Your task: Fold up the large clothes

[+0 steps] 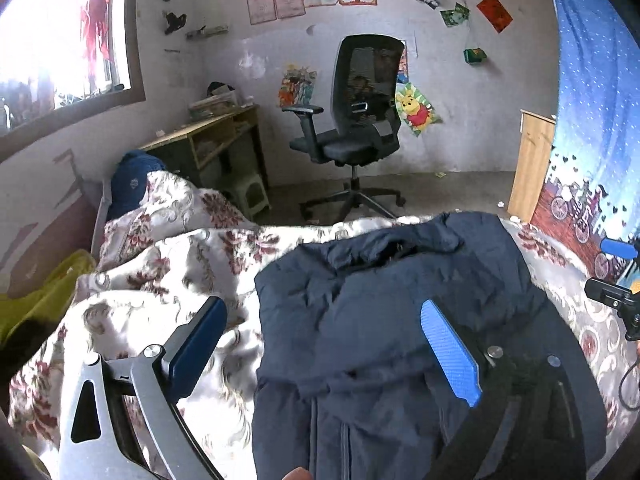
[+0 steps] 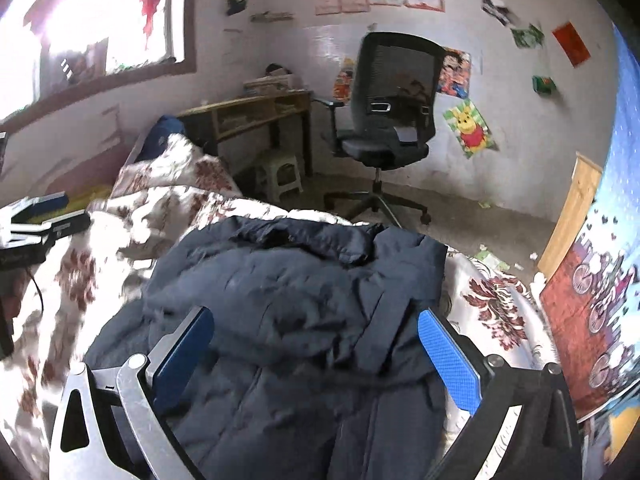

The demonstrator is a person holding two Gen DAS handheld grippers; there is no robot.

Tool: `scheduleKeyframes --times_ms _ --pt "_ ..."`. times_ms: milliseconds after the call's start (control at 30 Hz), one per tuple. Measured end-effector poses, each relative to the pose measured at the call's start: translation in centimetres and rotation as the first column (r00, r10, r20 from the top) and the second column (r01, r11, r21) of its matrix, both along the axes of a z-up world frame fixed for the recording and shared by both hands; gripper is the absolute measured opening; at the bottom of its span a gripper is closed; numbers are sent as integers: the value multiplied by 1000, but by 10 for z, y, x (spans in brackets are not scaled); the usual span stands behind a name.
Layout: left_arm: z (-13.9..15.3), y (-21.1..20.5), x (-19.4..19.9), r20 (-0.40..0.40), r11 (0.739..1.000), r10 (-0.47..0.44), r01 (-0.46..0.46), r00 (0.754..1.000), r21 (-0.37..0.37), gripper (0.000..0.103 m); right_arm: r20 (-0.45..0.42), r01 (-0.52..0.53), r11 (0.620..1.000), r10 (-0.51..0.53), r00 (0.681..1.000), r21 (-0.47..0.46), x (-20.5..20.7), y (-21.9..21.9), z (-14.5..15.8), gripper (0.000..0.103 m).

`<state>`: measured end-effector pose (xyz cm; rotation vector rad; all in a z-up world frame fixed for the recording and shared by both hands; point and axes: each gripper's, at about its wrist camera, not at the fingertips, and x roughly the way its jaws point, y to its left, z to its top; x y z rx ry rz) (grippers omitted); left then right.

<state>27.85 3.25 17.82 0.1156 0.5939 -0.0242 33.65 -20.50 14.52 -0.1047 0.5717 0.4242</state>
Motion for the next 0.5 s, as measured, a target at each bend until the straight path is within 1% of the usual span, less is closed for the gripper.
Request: scheduleKeyframes --times_ms 133,233,300,400,500 --pt "-25 0 -31 -41 1000 -14 14 999 -2 96 2 -50 997 50 999 -67 -32 5 -14 103" --pt "-51 -5 -49 -105 999 -39 42 994 22 96 -21 -97 989 95 995 -113 -56 8 -32 103" --pt "-72 -8 -63 -154 996 -65 73 986 48 96 -58 -133 984 127 990 -119 -69 9 -45 103" --pt "-97 -11 -79 -203 992 -85 102 975 75 96 -127 -196 972 180 976 -133 -90 12 -68 103" --pt "-120 -11 -96 -244 984 -110 139 963 107 96 -178 -257 947 224 958 -191 -109 17 -94 103"
